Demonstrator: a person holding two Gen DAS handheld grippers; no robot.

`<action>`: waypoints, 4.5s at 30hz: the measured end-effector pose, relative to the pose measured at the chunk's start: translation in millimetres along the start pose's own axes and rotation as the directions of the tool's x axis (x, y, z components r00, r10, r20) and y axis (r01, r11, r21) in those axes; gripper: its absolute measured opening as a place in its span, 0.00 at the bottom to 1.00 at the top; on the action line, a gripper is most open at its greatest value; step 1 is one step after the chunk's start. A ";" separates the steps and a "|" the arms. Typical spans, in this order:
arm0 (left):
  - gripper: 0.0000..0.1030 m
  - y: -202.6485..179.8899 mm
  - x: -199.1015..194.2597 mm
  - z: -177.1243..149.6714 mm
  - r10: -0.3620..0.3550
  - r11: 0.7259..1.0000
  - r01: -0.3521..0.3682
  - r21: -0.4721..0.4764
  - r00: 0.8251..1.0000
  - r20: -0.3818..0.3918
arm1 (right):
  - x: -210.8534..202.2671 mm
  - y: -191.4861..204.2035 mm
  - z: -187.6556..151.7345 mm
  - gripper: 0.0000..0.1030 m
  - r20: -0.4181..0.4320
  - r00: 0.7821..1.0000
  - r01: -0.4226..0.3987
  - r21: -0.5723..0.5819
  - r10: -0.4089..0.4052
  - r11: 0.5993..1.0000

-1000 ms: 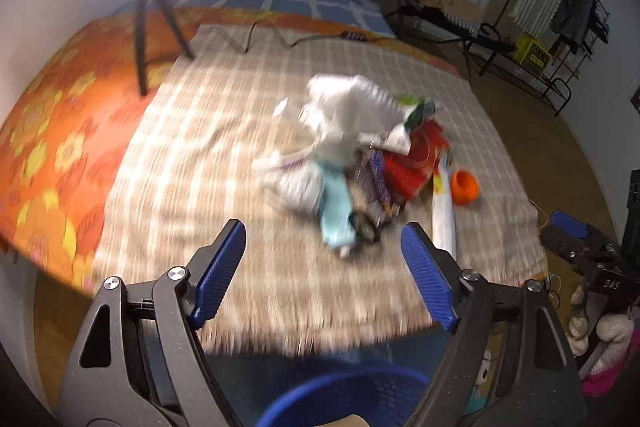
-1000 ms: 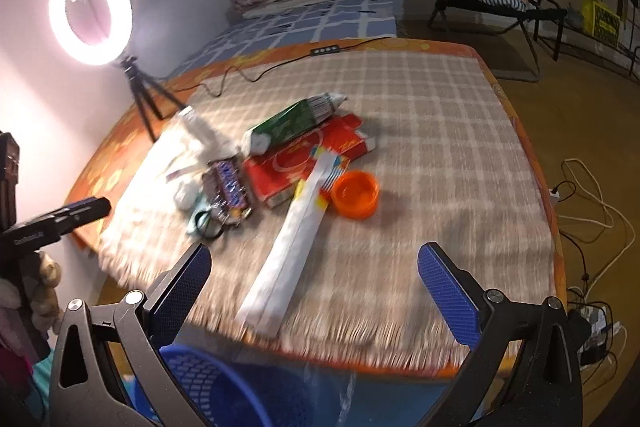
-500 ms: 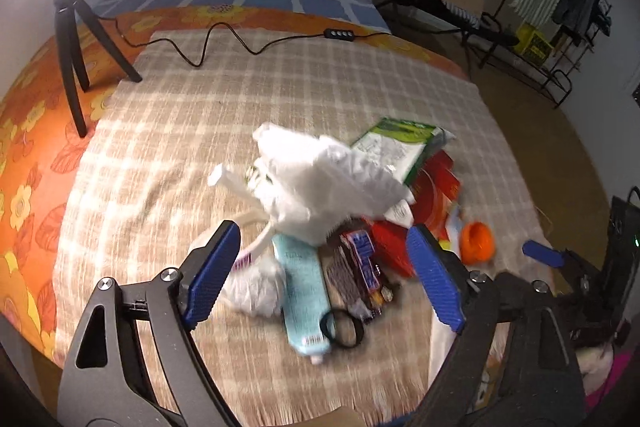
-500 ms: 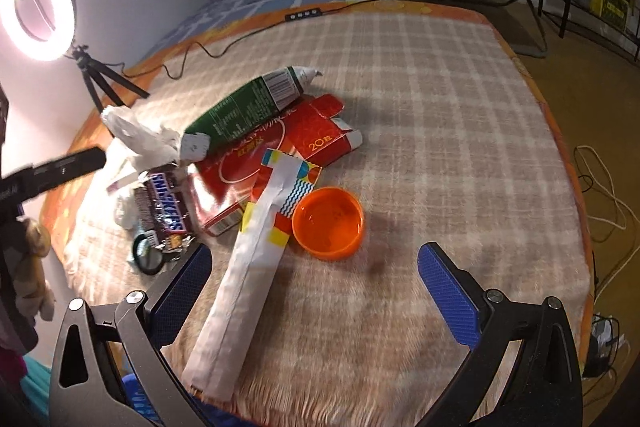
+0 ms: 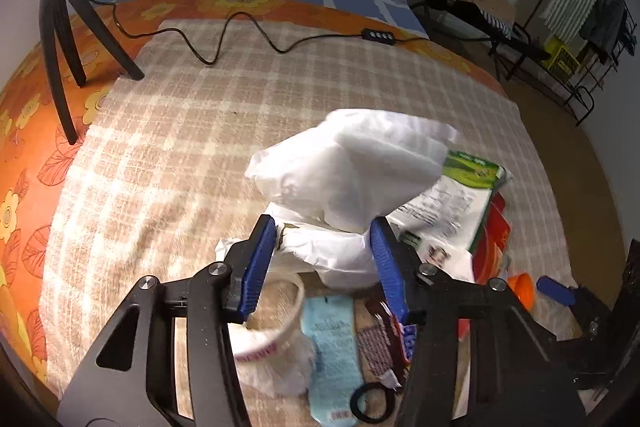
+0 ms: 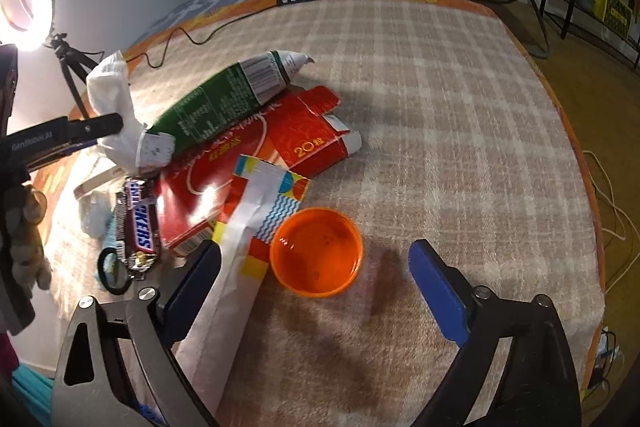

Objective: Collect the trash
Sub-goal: 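Grasp the white tissue with the left tool while the right tool grasps the orange cup, then carry tissue and orange cup to the blue basket and open both tools, then grasp the white plastic bag with the left tool while the right tool grasps the paper strip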

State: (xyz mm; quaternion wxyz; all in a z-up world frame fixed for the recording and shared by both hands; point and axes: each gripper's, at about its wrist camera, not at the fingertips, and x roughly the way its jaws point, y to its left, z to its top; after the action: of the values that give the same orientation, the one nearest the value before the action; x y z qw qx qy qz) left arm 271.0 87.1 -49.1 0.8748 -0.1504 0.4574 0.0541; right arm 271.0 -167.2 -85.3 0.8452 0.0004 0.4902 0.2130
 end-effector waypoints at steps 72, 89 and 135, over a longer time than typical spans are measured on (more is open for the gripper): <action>0.37 23.7 -200.5 -241.9 -0.133 0.989 0.136 0.056 0.990 -0.056 | -147.8 101.3 -152.7 0.45 0.050 0.974 -0.200 -0.274 0.221 0.941; 0.37 11.9 -144.0 -326.2 -0.088 0.982 0.130 0.134 0.956 -0.281 | -104.9 124.1 -226.8 0.45 -0.133 0.971 -0.235 -0.332 0.201 0.914; 0.58 7.4 -131.0 -327.7 -0.015 0.981 0.073 0.178 0.951 -0.309 | -86.7 114.2 -220.6 0.67 -0.171 0.974 -0.193 -0.269 0.151 0.944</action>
State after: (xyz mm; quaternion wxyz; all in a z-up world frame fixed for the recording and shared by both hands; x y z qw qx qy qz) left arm -63.1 -2.6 -119.5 0.8045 -0.0844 0.5871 -0.0326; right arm 9.9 -140.5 -104.1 0.7758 -0.0935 0.5141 0.3536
